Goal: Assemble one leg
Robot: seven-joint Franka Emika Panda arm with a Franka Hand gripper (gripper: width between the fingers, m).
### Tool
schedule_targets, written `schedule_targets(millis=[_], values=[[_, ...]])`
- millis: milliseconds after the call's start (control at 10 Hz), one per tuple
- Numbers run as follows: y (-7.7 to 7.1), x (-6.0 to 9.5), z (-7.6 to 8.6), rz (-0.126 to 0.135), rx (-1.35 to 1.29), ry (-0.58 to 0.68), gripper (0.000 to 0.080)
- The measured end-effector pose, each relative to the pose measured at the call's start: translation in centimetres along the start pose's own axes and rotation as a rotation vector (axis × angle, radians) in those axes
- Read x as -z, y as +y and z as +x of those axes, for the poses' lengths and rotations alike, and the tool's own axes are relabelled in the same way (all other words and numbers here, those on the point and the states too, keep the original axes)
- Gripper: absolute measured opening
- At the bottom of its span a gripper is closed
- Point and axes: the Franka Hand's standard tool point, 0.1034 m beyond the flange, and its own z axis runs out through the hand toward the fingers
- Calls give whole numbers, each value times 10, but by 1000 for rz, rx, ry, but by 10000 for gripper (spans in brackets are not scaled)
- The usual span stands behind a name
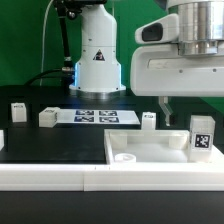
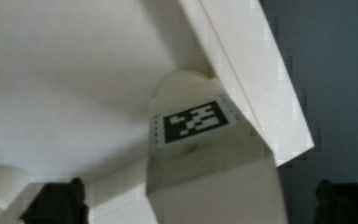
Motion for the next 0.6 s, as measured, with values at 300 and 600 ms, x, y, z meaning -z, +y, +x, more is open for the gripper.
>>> schedule_targets(millis=[300, 600], values=[[2, -1, 0, -35, 195, 9, 649], [2, -1, 0, -35, 208, 9, 429]])
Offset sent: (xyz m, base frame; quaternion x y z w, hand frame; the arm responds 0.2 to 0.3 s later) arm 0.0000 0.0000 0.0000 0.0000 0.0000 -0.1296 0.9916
